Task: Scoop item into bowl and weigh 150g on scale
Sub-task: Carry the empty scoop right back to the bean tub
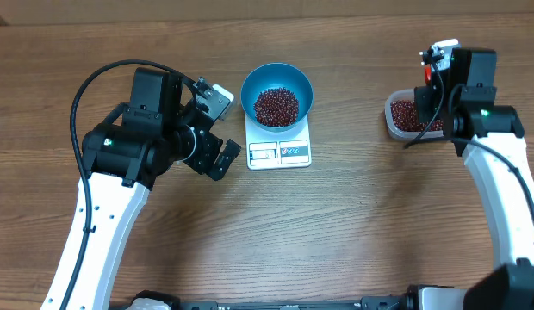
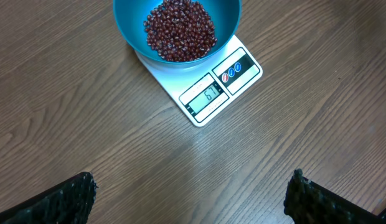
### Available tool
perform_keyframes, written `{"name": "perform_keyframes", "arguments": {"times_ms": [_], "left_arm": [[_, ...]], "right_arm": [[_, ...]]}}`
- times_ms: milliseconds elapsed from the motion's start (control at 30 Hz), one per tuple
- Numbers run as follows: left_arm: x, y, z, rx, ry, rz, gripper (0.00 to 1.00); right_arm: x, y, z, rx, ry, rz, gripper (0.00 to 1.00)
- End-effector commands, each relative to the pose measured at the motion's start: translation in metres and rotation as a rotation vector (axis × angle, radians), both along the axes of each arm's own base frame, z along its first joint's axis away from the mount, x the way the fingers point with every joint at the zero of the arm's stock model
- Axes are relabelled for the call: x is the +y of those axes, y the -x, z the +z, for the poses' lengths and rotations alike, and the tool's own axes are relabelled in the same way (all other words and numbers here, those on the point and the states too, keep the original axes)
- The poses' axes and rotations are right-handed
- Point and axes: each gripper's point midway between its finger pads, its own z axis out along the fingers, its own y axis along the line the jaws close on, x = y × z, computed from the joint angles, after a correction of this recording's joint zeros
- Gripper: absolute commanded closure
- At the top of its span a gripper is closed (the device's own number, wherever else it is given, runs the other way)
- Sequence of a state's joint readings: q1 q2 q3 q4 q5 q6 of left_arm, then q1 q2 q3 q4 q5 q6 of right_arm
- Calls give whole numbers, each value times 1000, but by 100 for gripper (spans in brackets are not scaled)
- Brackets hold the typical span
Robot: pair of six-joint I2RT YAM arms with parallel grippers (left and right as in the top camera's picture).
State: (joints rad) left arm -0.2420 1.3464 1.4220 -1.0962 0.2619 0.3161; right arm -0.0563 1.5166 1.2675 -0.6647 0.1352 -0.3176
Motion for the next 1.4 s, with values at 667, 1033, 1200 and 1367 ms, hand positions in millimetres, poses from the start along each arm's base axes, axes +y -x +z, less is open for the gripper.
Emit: {"name": "perform_keyframes", "arguments": {"times_ms": [667,1033,1200,1367], "left_arm": [[-3,0,11,-22,27,-3,0],[-3,0,11,-22,27,-3,0],[-3,0,11,-22,27,-3,0],[-3,0,11,-22,27,-3,0]], "right_arm": [[-33,-6,-99,245,104,-108,96],[-1,-4,-114,275,-86,-50,96],[8,-3,-115,283,-133,-22,97],[15,-2,-116,286,-176,-21,97]]}}
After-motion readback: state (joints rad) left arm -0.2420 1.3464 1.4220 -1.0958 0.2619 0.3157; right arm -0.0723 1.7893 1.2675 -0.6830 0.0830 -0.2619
